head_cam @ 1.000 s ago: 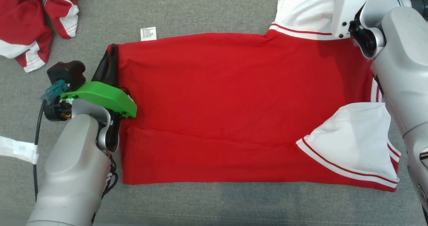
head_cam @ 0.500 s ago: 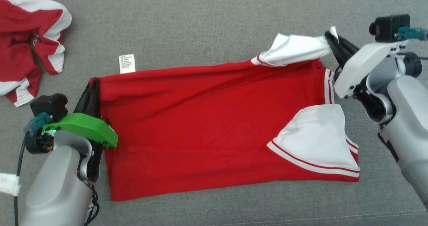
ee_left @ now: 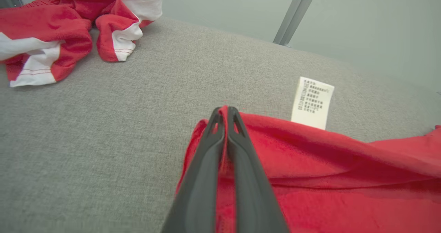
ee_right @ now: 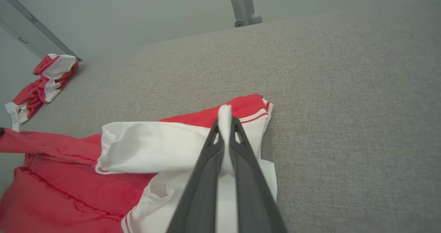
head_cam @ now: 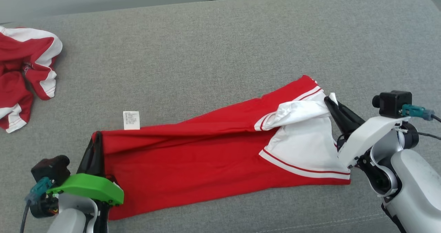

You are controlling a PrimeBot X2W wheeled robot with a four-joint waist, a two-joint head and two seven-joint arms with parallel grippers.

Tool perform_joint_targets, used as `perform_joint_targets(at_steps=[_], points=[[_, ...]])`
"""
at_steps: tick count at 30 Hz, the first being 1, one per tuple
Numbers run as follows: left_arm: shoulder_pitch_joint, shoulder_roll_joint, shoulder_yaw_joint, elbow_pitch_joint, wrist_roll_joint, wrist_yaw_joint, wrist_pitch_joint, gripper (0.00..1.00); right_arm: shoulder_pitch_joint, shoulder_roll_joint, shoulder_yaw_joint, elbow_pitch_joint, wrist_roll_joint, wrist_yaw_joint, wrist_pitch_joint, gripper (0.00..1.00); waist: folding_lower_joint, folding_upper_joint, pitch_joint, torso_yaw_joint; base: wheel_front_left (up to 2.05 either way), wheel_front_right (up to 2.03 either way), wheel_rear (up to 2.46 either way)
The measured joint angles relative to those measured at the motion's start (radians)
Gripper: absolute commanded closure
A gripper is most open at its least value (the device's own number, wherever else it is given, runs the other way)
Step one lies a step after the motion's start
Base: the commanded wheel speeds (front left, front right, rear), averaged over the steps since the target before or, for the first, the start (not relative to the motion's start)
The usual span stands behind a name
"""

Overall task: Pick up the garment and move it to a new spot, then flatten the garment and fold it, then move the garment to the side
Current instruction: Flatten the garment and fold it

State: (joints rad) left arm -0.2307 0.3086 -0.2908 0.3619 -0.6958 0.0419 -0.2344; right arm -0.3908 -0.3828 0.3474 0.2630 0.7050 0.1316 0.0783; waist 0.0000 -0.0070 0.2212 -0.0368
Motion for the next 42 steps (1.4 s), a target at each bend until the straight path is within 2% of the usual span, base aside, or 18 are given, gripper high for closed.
perform_joint_targets(at_steps=[5,11,12,15,16,17,18,19,20,28,33,42], points=[[0.068,-0.005,0.006,-0.040,-0.015,0.028,0.005,1.00,0.080,0.032,-0.059,-0.052,-0.033,0.000,0.019,1.00,0.0000,0.0000,-0.002,-0.001,0.00,0.00,0.00],[0.103,-0.014,0.004,-0.021,-0.037,0.035,0.009,1.00,0.141,0.071,-0.090,-0.089,-0.060,0.000,0.036,1.00,0.0000,0.0000,-0.002,-0.001,0.00,0.00,0.00],[0.103,-0.014,0.005,-0.011,-0.038,0.035,0.009,1.00,0.146,0.077,-0.091,-0.092,-0.066,0.000,0.036,0.98,0.0000,0.0000,-0.002,-0.002,0.00,0.00,0.00],[0.103,-0.021,0.003,0.014,-0.038,0.034,0.004,1.00,0.167,0.090,-0.095,-0.098,-0.085,0.000,0.034,0.72,0.0000,0.0000,-0.007,-0.004,0.00,0.00,0.00],[0.103,-0.026,0.006,0.018,-0.039,0.034,0.002,1.00,0.178,0.094,-0.098,-0.100,-0.086,0.000,0.028,0.60,0.0000,0.0000,-0.009,-0.004,0.00,0.00,0.00],[0.106,-0.030,0.009,0.020,-0.041,0.034,-0.002,0.82,0.188,0.099,-0.103,-0.103,-0.086,0.000,0.020,0.13,0.0000,0.0000,-0.011,-0.004,0.00,0.00,0.00],[0.109,-0.034,0.015,0.020,-0.043,0.032,-0.006,0.82,0.198,0.100,-0.104,-0.107,-0.087,0.000,0.015,0.13,0.0000,0.0000,-0.013,-0.004,0.00,0.00,0.00],[0.117,-0.035,0.021,0.017,-0.042,0.031,-0.012,0.52,0.207,0.101,-0.105,-0.110,-0.091,0.000,0.007,0.00,0.0000,0.0000,-0.015,-0.005,0.00,0.00,0.00],[0.127,-0.037,0.030,0.012,-0.042,0.031,-0.014,0.00,0.217,0.102,-0.111,-0.111,-0.096,0.000,-0.003,0.00,0.0000,0.0000,-0.018,-0.006,0.00,0.00,0.00],[0.242,-0.069,0.114,-0.126,-0.030,0.034,-0.026,0.00,0.315,0.130,-0.177,-0.116,-0.112,-0.001,-0.045,0.00,0.0000,0.0000,-0.049,-0.010,0.00,0.00,0.00],[0.276,-0.095,0.174,-0.240,0.021,0.037,-0.027,0.00,0.352,0.142,-0.232,-0.123,-0.147,-0.001,-0.045,0.00,0.0000,0.0000,-0.074,-0.009,0.00,0.00,0.00],[0.251,-0.134,0.152,-0.265,0.092,0.036,-0.028,0.00,0.304,0.159,-0.248,-0.074,-0.216,-0.001,0.010,0.00,0.0000,0.0000,-0.126,0.003,0.00,0.00,0.00]])
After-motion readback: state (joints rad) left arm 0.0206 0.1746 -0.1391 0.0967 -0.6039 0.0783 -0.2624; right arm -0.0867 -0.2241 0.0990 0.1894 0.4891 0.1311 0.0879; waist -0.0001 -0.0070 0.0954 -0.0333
